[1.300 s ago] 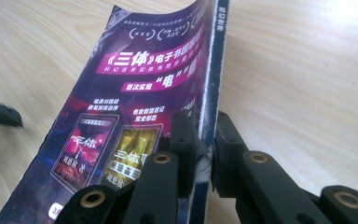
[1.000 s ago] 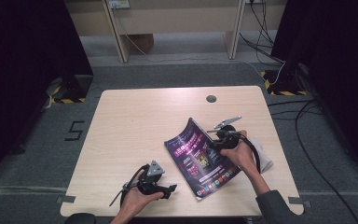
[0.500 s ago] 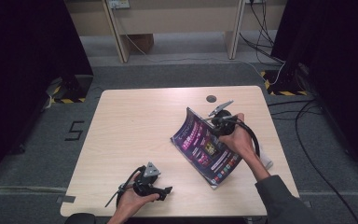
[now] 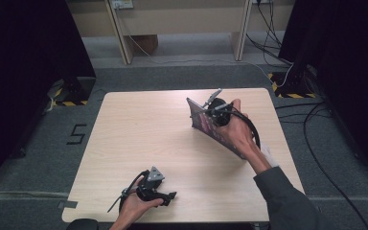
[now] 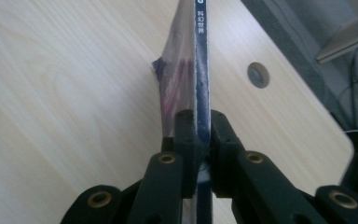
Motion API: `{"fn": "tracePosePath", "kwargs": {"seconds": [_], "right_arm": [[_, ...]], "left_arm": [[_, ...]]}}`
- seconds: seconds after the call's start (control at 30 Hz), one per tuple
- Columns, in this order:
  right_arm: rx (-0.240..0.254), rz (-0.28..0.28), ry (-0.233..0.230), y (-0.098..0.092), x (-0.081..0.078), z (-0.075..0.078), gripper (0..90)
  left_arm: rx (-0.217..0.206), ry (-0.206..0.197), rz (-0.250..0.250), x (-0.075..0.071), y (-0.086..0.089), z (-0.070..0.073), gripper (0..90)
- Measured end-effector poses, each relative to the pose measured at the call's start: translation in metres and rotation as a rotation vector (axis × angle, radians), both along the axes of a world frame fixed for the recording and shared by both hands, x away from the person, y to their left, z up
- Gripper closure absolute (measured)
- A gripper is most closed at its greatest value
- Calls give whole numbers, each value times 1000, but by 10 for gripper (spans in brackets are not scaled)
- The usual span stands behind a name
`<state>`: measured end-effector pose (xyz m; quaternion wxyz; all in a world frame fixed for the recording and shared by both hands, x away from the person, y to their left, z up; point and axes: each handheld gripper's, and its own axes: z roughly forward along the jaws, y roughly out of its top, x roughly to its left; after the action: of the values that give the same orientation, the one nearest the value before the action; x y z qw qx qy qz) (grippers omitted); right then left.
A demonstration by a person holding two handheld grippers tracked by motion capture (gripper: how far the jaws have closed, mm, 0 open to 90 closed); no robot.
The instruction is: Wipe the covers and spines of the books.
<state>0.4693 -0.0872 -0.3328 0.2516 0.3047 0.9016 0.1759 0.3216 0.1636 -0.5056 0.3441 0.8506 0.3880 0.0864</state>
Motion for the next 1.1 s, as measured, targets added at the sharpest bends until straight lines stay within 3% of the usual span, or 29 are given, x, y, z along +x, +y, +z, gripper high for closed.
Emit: {"fn": "tracePosePath", "kwargs": {"seconds": [0.07,0.17,0.27,0.53,0.77,1.1], "right_arm": [[-32,9,-10,6,2,0,845],[-43,25,5,15,1,-6,845],[-1,56,28,20,-6,-10,844],[33,104,92,30,-20,-18,845],[75,160,181,40,-29,-40,844],[132,176,225,42,-37,-65,843]], "left_arm": [[-1,0,-2,0,0,0,219],[3,2,-4,0,-1,0,219],[4,0,-3,0,-1,0,219],[4,4,5,2,1,0,218],[1,-2,11,2,3,1,217],[6,-4,20,4,5,0,212]]}}
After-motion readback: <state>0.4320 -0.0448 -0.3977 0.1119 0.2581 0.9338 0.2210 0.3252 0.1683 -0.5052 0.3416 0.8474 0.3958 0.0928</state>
